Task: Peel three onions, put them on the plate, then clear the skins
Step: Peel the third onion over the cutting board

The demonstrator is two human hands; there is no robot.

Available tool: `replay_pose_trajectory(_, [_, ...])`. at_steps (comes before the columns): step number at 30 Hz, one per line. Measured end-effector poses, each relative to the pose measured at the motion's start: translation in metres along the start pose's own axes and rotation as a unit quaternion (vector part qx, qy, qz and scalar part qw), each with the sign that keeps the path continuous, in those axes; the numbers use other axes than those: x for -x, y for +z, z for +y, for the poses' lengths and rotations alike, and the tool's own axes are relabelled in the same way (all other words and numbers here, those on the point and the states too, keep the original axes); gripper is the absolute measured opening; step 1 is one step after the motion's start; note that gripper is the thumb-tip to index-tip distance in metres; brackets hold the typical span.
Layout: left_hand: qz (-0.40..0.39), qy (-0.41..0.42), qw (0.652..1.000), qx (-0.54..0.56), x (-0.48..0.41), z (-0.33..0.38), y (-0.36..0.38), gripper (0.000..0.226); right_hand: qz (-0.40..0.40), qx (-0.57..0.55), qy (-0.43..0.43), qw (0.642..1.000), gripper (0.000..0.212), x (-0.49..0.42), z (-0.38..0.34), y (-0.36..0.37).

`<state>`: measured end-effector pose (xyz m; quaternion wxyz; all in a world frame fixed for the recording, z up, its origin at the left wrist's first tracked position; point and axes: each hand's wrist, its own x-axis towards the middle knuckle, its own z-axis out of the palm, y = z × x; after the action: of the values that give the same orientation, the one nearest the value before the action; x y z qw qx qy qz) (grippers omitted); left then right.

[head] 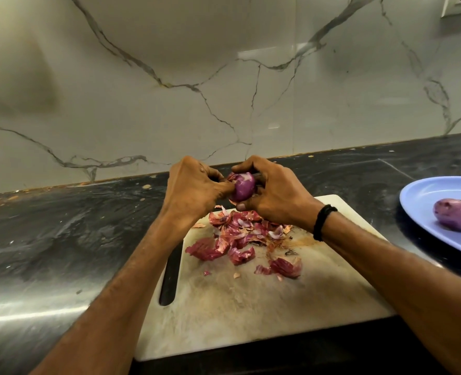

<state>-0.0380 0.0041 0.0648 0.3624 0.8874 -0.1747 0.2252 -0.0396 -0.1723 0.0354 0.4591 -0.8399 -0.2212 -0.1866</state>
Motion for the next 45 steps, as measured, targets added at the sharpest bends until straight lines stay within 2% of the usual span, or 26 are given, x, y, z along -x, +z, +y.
replay_pose_trajectory(4, [0.001, -0.08, 0.99, 0.117, -0.004, -0.001, -0.005, 0.017, -0.008, -0.064, 0.007, 0.998, 0.063, -0.001, -0.002, -0.002])
replay_pose_trajectory(8, [-0.008, -0.158, 0.952, 0.261, -0.005, 0.003, -0.006, 0.016, -0.007, -0.113, 0.016, 0.993, 0.064, -0.003, -0.002, -0.006])
replay_pose_trajectory(11, [-0.01, -0.235, 0.9, 0.368, -0.007, 0.003, -0.005, 0.014, -0.008, -0.165, 0.033, 0.986, 0.063, 0.0, -0.004, -0.009])
replay_pose_trajectory(14, [0.02, -0.306, 0.819, 0.486, -0.012, -0.002, -0.003, 0.009, 0.013, -0.198, 0.04, 0.979, 0.064, -0.002, -0.006, -0.011])
replay_pose_trajectory(15, [0.035, -0.318, 0.799, 0.509, -0.013, -0.003, -0.003, 0.007, 0.024, -0.218, 0.045, 0.975, 0.064, -0.003, -0.006, -0.013])
replay_pose_trajectory(16, [0.053, -0.323, 0.795, 0.51, -0.014, -0.005, -0.002, 0.007, 0.035, -0.239, 0.048, 0.969, 0.063, -0.004, -0.006, -0.014])
replay_pose_trajectory(19, [0.061, -0.305, 0.857, 0.41, -0.011, -0.007, -0.005, 0.01, 0.061, -0.25, 0.041, 0.965, 0.063, -0.007, -0.006, -0.016])
replay_pose_trajectory(21, [-0.004, -0.288, 0.911, 0.296, -0.006, -0.007, -0.007, 0.012, 0.069, -0.224, 0.035, 0.972, 0.062, -0.007, -0.004, -0.017])
replay_pose_trajectory(23, [-0.083, -0.258, 0.953, 0.136, -0.003, -0.009, -0.008, 0.005, 0.068, -0.189, 0.034, 0.979, 0.063, -0.008, -0.002, -0.015])
replay_pose_trajectory(25, [-0.134, -0.233, 0.963, 0.027, -0.003, -0.01, -0.006, 0.004, 0.062, -0.155, 0.031, 0.985, 0.065, -0.007, -0.001, -0.014])
replay_pose_trajectory(26, [-0.158, -0.232, 0.96, 0.011, -0.003, -0.01, -0.007, 0.005, 0.059, -0.142, 0.029, 0.988, 0.065, -0.007, -0.001, -0.013])
replay_pose_trajectory(29, [-0.207, -0.237, 0.949, 0.012, -0.002, -0.01, -0.01, 0.011, 0.057, -0.113, 0.022, 0.992, 0.065, -0.007, -0.001, -0.012])
replay_pose_trajectory(31, [-0.193, -0.236, 0.952, 0.038, -0.002, -0.011, -0.01, 0.023, 0.059, -0.114, 0.022, 0.991, 0.065, -0.007, -0.002, -0.012])
replay_pose_trajectory(33, [-0.142, -0.237, 0.949, 0.149, -0.004, -0.009, -0.008, 0.029, 0.06, -0.118, 0.022, 0.991, 0.066, -0.007, -0.002, -0.012])
replay_pose_trajectory(35, [-0.099, -0.235, 0.918, 0.305, -0.006, -0.003, -0.006, 0.035, 0.062, -0.12, 0.022, 0.991, 0.066, -0.006, -0.003, -0.013])
replay_pose_trajectory(37, [-0.093, -0.202, 0.9, 0.376, -0.007, 0.0, -0.004, 0.041, 0.062, -0.118, 0.018, 0.991, 0.065, -0.006, -0.003, -0.013])
replay_pose_trajectory(41, [-0.081, -0.111, 0.924, 0.356, -0.003, 0.002, 0.002, 0.027, 0.049, -0.1, 0.009, 0.994, 0.065, -0.006, -0.004, -0.01])
replay_pose_trajectory(45, [-0.056, -0.072, 0.944, 0.318, -0.003, 0.0, 0.004, 0.026, 0.049, -0.093, 0.01, 0.994, 0.065, -0.005, -0.002, -0.008])
